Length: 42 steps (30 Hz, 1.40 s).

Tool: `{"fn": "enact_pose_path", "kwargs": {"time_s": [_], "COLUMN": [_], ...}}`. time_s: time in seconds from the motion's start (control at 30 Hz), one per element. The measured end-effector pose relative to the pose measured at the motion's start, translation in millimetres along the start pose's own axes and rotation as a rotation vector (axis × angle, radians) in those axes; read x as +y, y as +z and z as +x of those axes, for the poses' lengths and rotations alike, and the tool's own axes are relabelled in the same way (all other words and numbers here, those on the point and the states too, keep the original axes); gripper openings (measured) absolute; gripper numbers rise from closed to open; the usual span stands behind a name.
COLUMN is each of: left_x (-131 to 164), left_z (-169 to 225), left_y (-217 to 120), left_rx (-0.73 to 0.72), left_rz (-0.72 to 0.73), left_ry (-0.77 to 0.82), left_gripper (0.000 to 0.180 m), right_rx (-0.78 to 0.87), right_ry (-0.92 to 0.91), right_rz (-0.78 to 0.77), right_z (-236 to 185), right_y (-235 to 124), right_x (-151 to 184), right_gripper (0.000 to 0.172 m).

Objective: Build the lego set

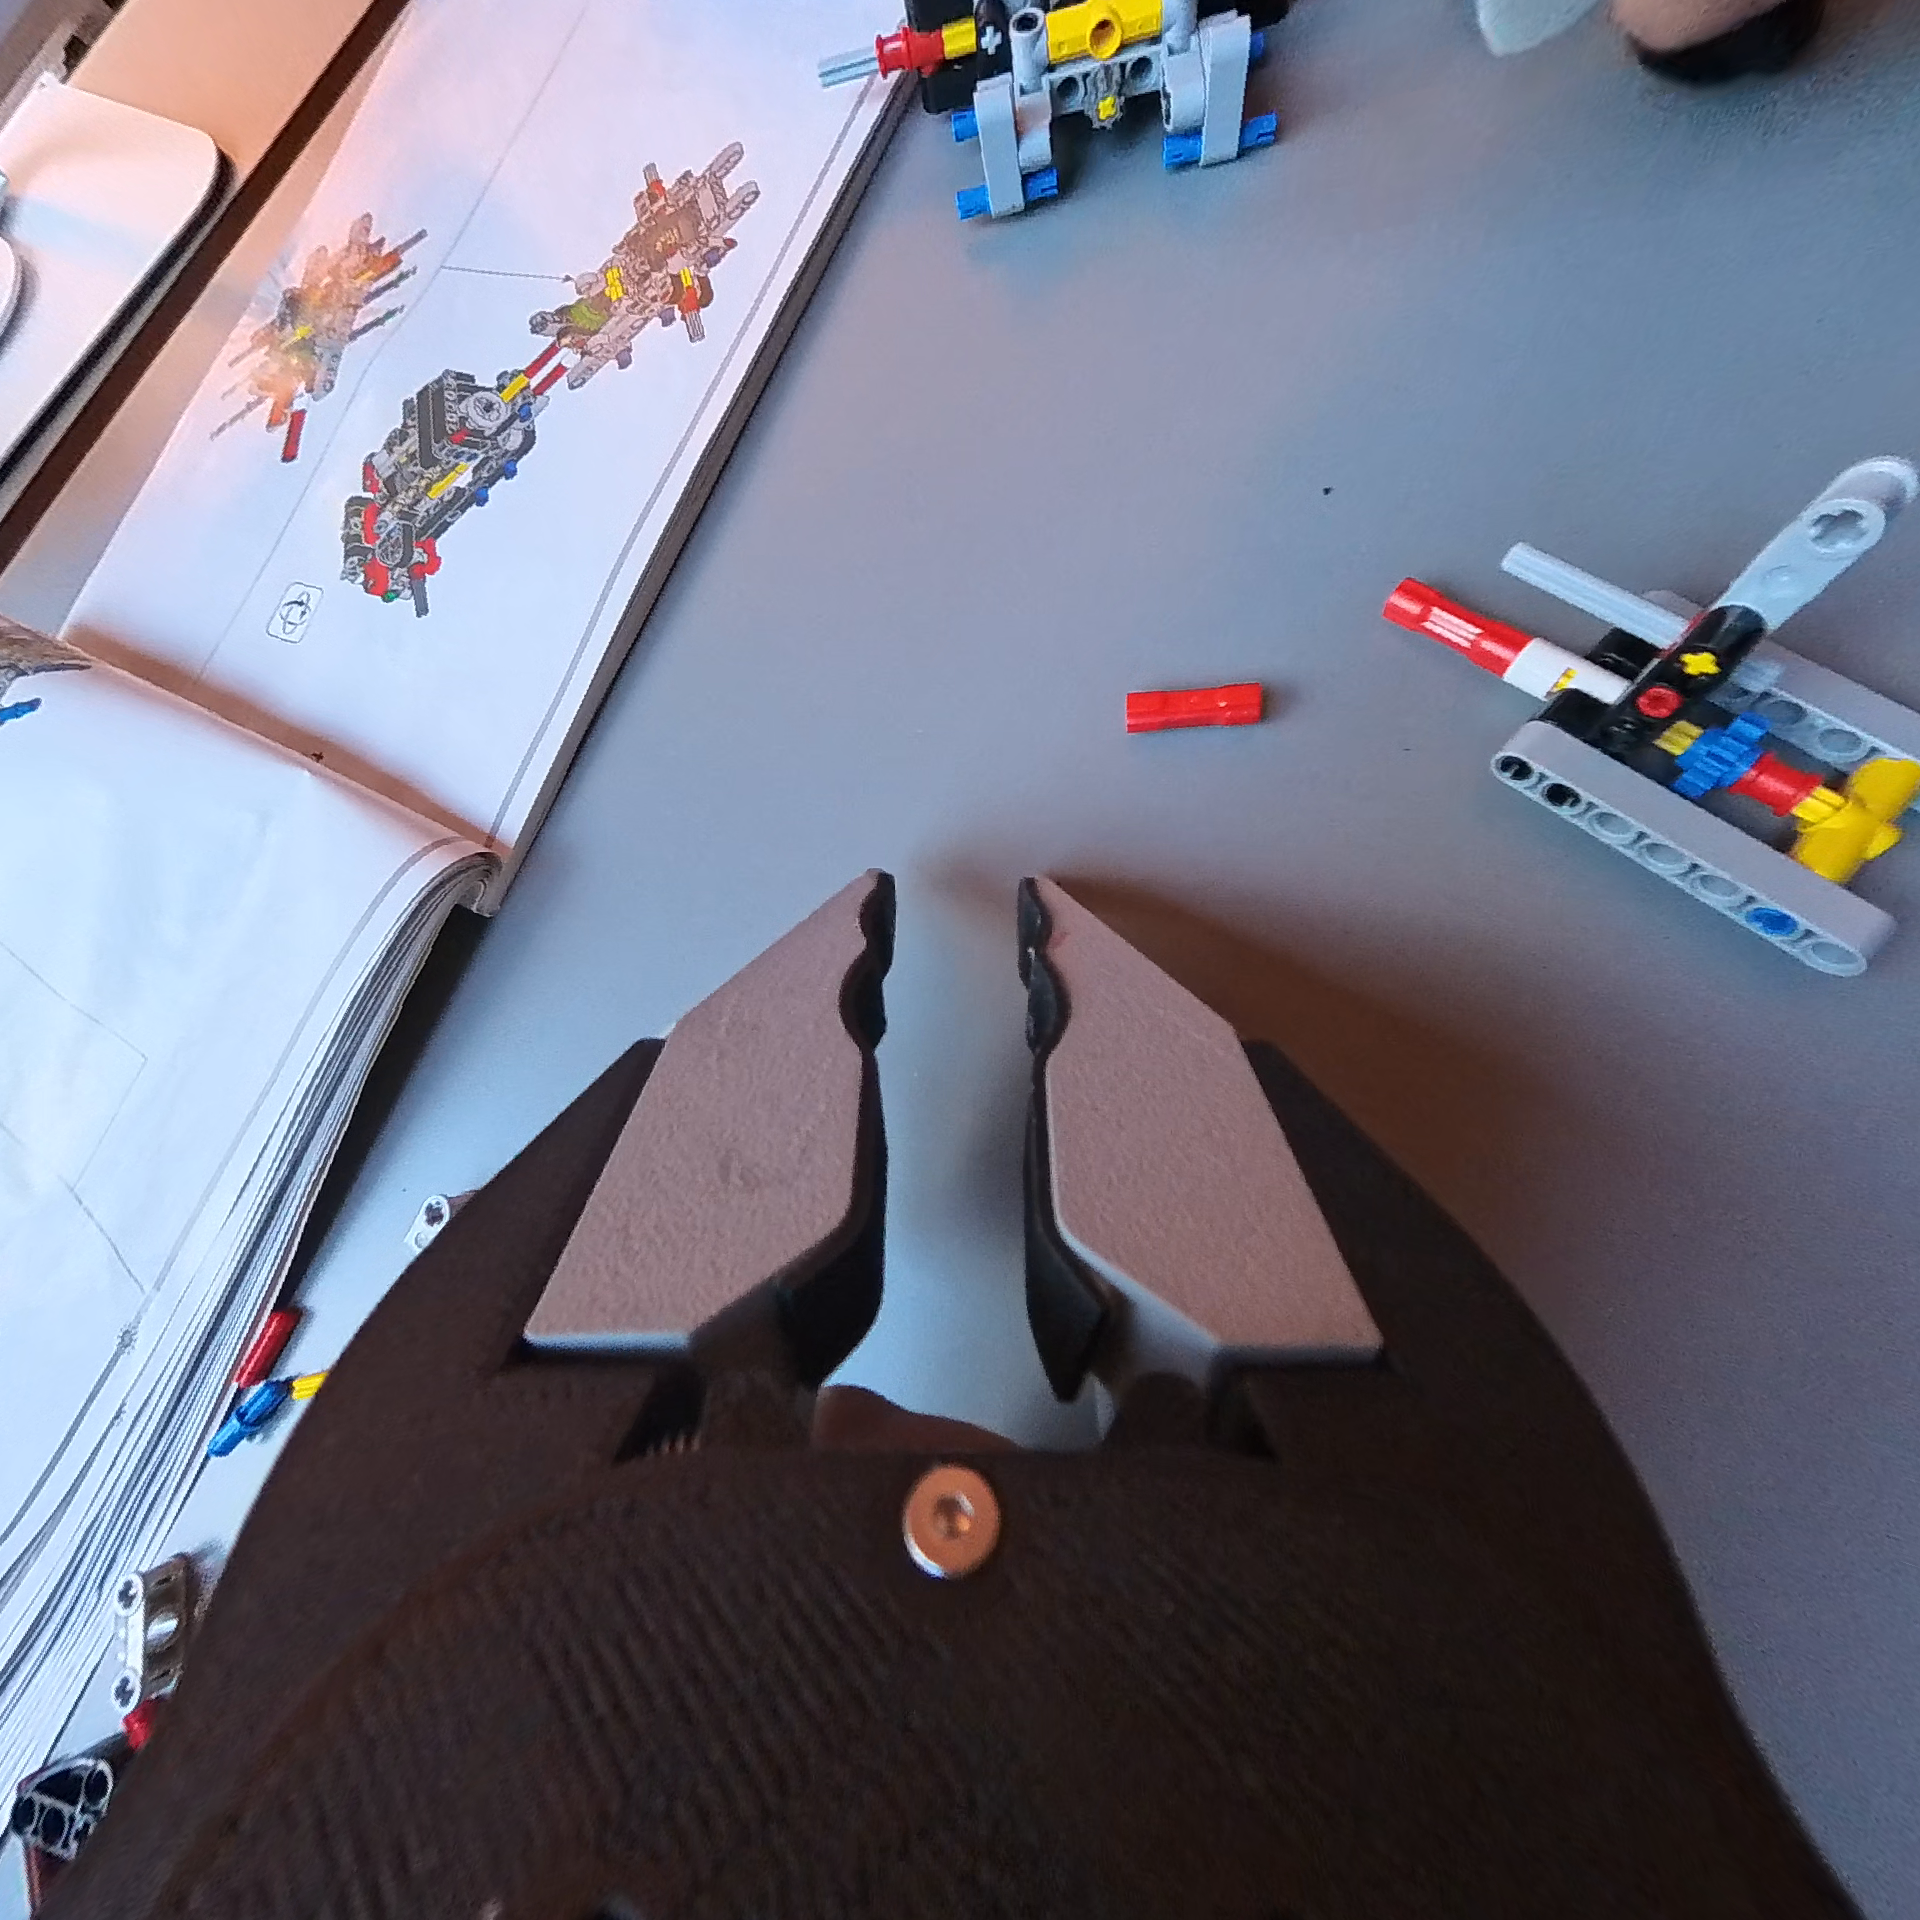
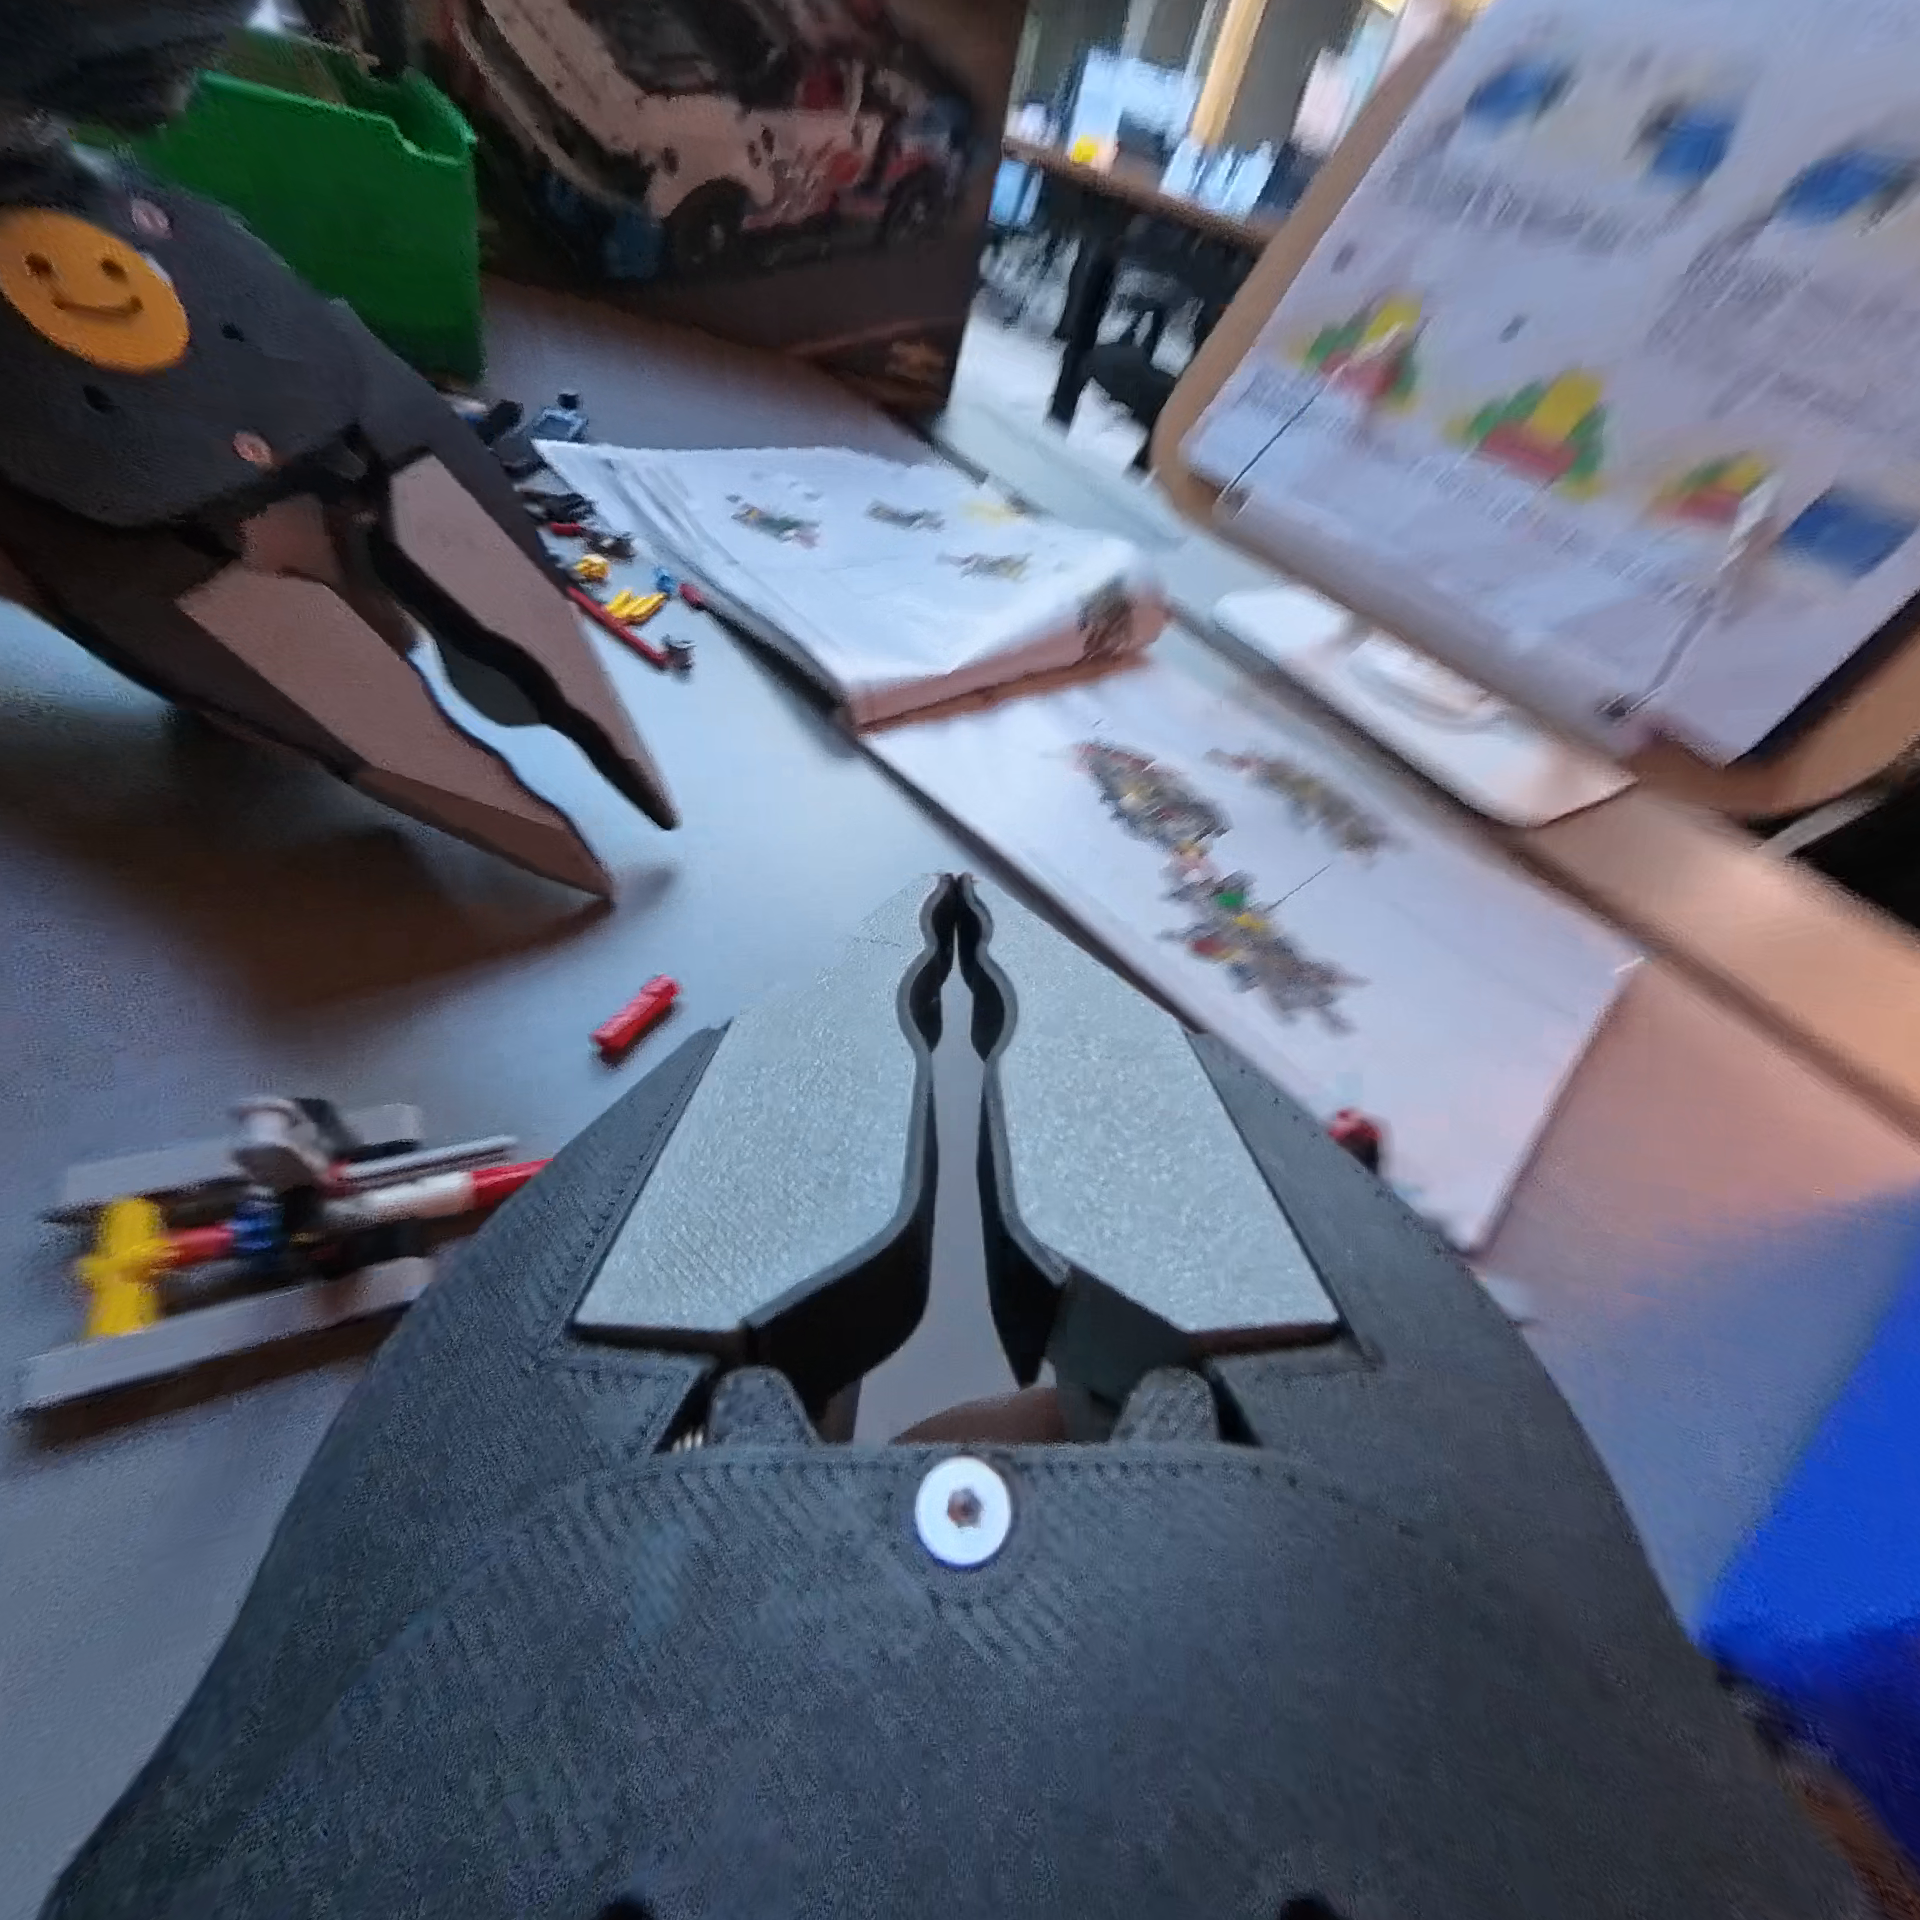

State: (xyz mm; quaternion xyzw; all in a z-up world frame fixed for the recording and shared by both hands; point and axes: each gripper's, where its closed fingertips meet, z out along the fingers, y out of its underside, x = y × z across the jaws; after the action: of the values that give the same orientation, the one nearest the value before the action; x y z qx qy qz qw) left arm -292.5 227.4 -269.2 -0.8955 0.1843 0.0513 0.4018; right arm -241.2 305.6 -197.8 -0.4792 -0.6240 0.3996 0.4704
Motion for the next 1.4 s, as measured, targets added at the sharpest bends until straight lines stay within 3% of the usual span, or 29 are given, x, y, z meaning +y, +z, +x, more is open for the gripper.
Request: {"fn": "enact_pose_path", "kwargs": {"time_s": [0.1, 0.2, 0.27, 0.4, 0.73, 0.8, 0.9, 1.0, 1.17, 1.27, 1.4], "left_x": [0.2, 0.9, 1.2, 2.3, 5.7, 6.1, 6.6, 5.6, -32.5, -65.1, -93.8], "left_z": [0.0, -1.5, -2.2, -3.9, -11.3, -12.0, -14.1, -14.0, 6.7, 28.2, 44.6], "left_y": [-0.4, -1.6, -2.1, -3.0, -4.1, -4.3, -4.1, -3.8, -14.3, -29.0, -56.2], "left_rx": [-0.012, -0.034, -0.046, -0.055, -0.072, -0.073, -0.075, -0.060, 0.080, 0.284, 0.575], "left_rz": [-0.004, -0.013, -0.018, -0.025, -0.044, -0.045, -0.046, -0.037, 0.179, 0.342, 0.501], "left_ry": [0.020, 0.048, 0.062, 0.073, 0.070, 0.069, 0.062, 0.041, -0.073, -0.258, -0.451], "left_gripper": [0.020, 0.021, 0.021, 0.021, 0.022, 0.022, 0.022, 0.022, 0.025, 0.025, 0.024], "right_rx": [-0.136, -0.177, -0.209, -0.248, -0.267, -0.249, -0.263, -0.242, -0.304, -0.371, -0.426], "right_ry": [0.192, 0.178, 0.175, 0.145, 0.124, 0.092, 0.090, 0.192, 0.499, 0.605, 0.629], "right_rz": [-0.116, -0.250, -0.365, -0.569, -0.723, -0.718, -0.707, -0.586, -0.077, 0.150, 0.281], "right_z": [-23.0, -38.6, -47.8, -57.4, -74.4, -73.5, -73.1, -61.9, -50.7, -53.1, -55.5], "right_y": [10.9, 22.9, 29.8, 31.4, 33.0, 34.3, 31.9, 32.1, 23.2, 12.2, 1.9], "right_x": [7.3, 13.5, 21.8, 40.0, 54.0, 55.1, 55.9, 43.3, -32.4, -61.3, -79.1], "right_gripper": [0.000, 0.000, 0.014, 0.023, 0.020, 0.006, 0.006, 0.004, 0.003, 0.003, 0.003]}}
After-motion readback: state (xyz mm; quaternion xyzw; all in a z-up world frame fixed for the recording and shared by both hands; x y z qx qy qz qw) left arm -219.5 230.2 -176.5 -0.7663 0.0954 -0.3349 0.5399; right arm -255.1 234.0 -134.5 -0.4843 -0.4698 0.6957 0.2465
